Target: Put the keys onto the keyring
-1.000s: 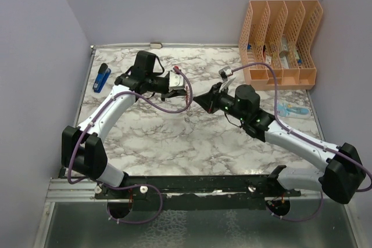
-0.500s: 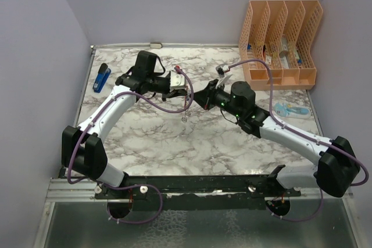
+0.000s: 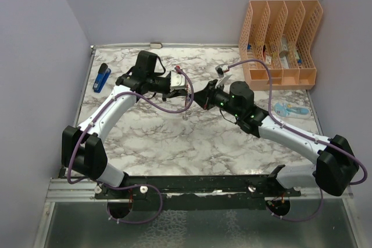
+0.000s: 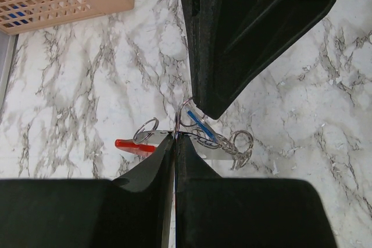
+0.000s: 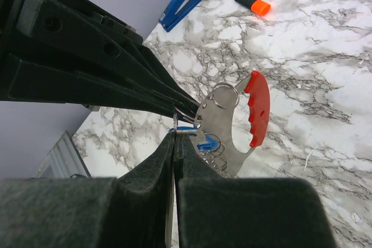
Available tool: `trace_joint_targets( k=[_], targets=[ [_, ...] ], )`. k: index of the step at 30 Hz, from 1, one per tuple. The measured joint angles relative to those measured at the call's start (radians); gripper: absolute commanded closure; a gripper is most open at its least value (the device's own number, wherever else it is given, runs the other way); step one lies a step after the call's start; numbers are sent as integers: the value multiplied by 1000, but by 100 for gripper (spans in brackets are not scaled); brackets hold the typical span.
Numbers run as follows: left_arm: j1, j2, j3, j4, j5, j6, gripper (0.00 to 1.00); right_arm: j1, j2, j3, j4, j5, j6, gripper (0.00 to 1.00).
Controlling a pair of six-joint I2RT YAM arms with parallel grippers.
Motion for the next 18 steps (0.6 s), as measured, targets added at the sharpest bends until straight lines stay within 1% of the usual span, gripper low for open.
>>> trace_joint_targets(
  k=[18],
  targets=[
    [-2,0,-1,0,-3,2,100,0,3,13,-22,53,37,99]
  ],
)
